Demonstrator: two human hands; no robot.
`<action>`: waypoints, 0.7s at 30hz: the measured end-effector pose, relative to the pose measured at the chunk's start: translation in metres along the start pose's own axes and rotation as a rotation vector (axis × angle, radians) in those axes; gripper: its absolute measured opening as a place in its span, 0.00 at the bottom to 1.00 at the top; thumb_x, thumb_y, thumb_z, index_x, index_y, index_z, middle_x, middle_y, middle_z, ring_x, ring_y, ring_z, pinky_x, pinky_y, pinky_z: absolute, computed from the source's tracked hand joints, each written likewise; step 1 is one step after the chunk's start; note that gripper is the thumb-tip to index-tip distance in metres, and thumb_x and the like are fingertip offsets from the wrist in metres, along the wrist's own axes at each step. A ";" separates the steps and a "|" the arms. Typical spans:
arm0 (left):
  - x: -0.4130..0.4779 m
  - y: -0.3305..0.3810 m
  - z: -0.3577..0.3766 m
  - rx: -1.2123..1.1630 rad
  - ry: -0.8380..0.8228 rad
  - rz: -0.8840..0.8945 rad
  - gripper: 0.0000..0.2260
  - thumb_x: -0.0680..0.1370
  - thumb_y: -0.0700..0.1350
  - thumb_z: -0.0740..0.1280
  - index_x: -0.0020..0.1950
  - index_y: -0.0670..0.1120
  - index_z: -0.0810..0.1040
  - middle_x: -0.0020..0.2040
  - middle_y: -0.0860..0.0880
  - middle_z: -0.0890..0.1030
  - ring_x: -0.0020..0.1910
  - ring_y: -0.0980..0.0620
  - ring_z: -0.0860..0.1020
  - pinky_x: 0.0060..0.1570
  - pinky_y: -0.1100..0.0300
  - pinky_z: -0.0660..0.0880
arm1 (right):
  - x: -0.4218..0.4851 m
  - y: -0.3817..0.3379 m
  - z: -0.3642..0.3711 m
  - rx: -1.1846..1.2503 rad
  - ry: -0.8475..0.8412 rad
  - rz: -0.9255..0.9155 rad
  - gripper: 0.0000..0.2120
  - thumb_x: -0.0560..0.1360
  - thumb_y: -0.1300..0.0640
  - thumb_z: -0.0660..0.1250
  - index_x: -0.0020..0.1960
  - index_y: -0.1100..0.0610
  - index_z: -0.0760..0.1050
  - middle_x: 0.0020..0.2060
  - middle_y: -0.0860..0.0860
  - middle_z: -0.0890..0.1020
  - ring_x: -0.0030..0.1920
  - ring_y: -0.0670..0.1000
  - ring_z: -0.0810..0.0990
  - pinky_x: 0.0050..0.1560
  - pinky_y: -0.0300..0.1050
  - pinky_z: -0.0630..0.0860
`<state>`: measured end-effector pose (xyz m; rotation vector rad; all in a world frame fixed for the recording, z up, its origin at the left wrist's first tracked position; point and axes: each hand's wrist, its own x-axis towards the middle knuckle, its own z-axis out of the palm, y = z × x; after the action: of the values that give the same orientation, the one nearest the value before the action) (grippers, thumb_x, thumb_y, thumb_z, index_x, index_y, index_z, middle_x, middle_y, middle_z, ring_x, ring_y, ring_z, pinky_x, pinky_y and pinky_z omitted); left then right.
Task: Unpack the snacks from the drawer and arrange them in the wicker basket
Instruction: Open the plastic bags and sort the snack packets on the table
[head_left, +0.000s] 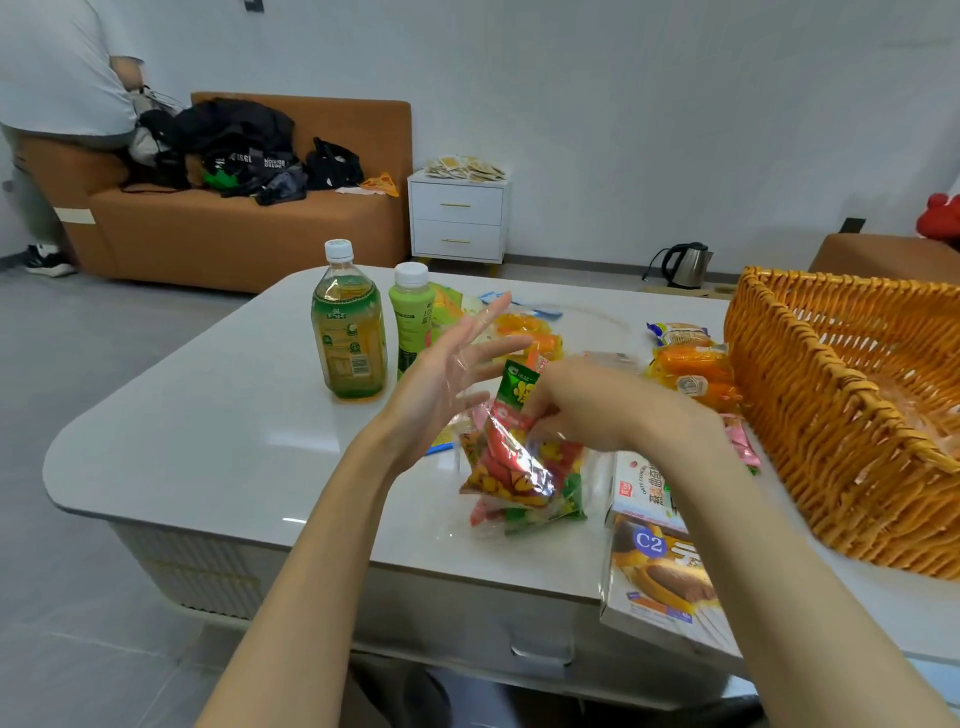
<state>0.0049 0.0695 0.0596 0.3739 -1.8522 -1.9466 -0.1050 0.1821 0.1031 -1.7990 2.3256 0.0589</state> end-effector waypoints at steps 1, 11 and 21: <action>0.000 0.001 -0.002 -0.004 -0.002 0.002 0.17 0.83 0.58 0.46 0.67 0.67 0.67 0.63 0.56 0.79 0.68 0.51 0.71 0.72 0.40 0.56 | -0.001 0.001 -0.004 0.006 0.014 -0.021 0.11 0.78 0.60 0.64 0.37 0.57 0.75 0.35 0.56 0.77 0.38 0.54 0.73 0.36 0.45 0.68; -0.001 -0.008 0.007 -0.010 -0.037 0.028 0.16 0.83 0.56 0.47 0.65 0.67 0.69 0.63 0.54 0.79 0.67 0.52 0.72 0.74 0.39 0.52 | 0.024 -0.010 0.020 -0.055 -0.117 -0.002 0.05 0.76 0.59 0.67 0.44 0.50 0.77 0.35 0.47 0.72 0.44 0.54 0.73 0.39 0.43 0.65; -0.011 -0.032 -0.015 0.276 -0.016 -0.128 0.26 0.72 0.69 0.59 0.69 0.63 0.69 0.66 0.62 0.73 0.66 0.55 0.72 0.59 0.59 0.69 | 0.018 0.025 0.011 0.349 -0.151 0.022 0.10 0.76 0.57 0.70 0.56 0.56 0.82 0.42 0.49 0.81 0.38 0.47 0.79 0.32 0.36 0.78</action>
<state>0.0179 0.0625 0.0262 0.5755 -2.1620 -1.7776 -0.1314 0.1734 0.0864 -1.5421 2.0961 -0.1899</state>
